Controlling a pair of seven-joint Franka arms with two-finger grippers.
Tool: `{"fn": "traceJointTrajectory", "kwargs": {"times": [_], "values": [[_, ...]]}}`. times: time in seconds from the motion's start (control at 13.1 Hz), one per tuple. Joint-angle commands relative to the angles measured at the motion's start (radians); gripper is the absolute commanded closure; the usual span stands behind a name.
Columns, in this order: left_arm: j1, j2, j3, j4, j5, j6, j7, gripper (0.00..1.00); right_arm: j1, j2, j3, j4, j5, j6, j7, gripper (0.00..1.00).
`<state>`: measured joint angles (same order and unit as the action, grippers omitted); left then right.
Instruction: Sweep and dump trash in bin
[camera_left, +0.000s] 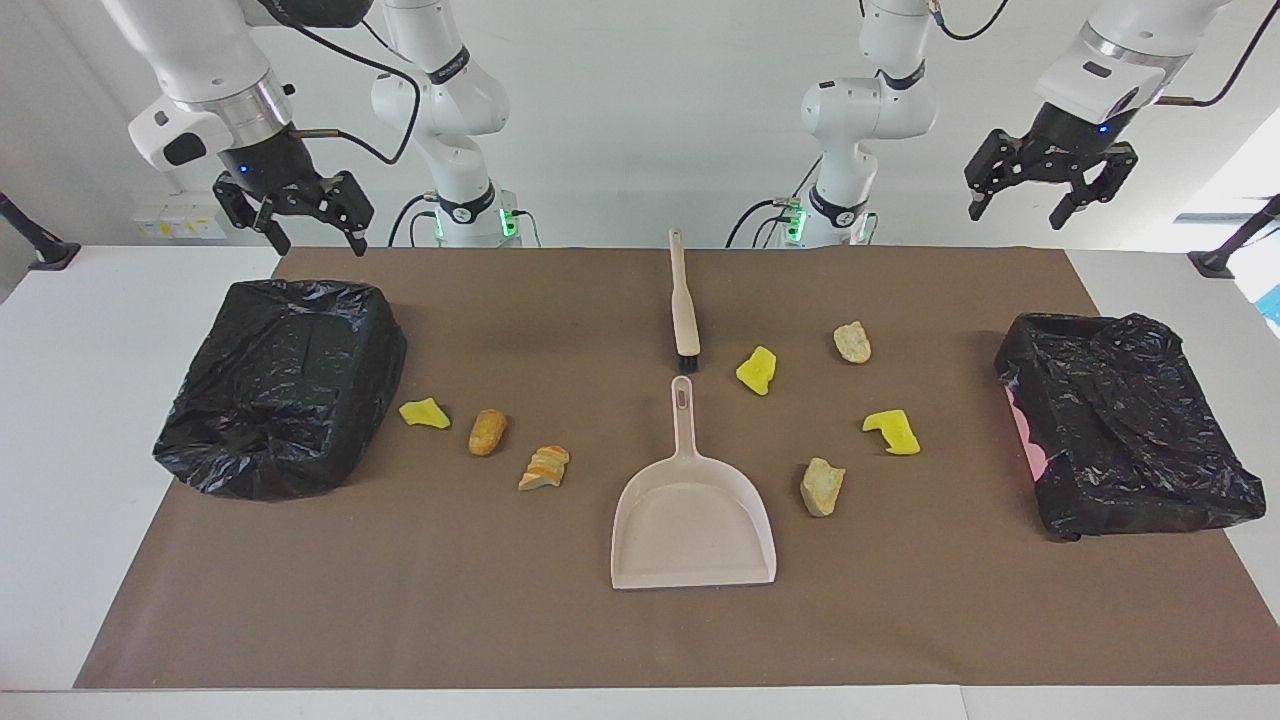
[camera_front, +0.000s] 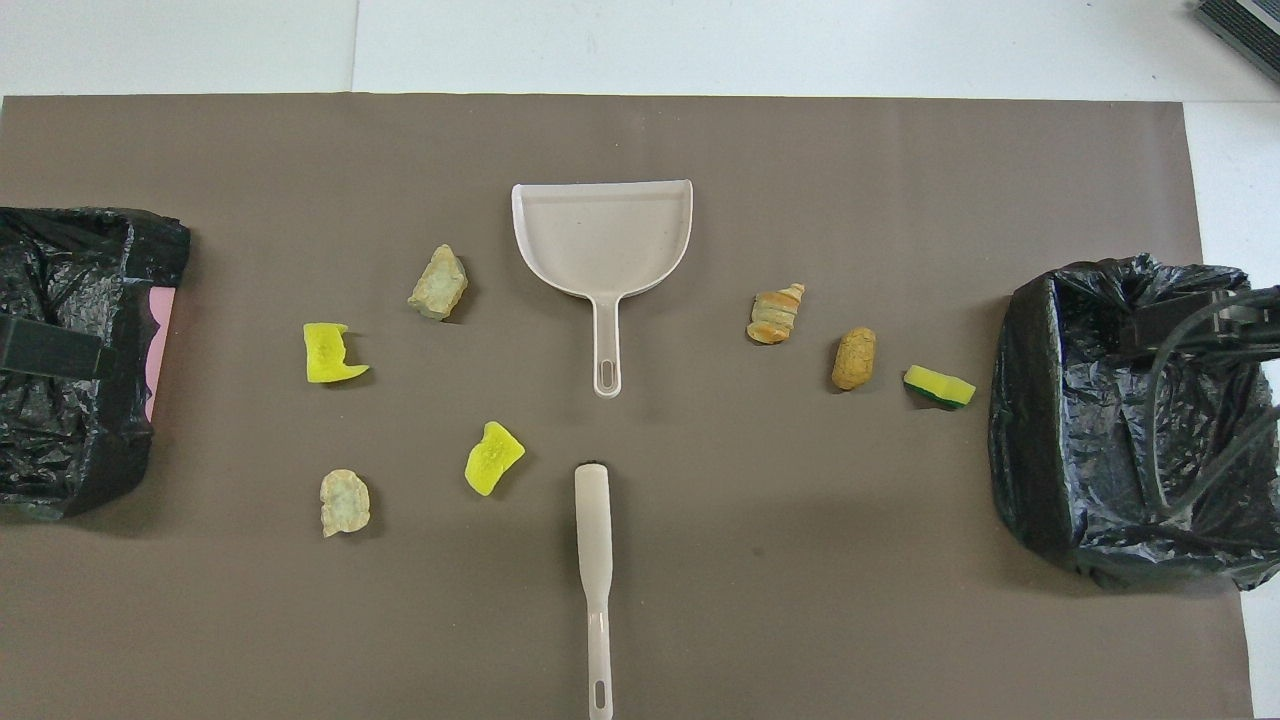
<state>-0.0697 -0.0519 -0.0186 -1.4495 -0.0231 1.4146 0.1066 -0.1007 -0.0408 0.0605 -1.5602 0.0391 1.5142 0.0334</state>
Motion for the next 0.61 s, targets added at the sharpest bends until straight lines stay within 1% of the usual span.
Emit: {"fn": "traceJointTrajectory", "kwargs": {"times": [0.0, 0.53], "values": [[0.013, -0.011, -0.009, 0.003, 0.012, -0.016, -0.004, 0.0, -0.013, -0.014, 0.002, -0.003, 0.004, -0.014, 0.011, 0.0], [0.014, -0.011, -0.001, 0.003, 0.009, -0.016, -0.008, 0.0, -0.004, -0.014, 0.005, -0.003, 0.01, -0.014, 0.01, 0.0]]}}
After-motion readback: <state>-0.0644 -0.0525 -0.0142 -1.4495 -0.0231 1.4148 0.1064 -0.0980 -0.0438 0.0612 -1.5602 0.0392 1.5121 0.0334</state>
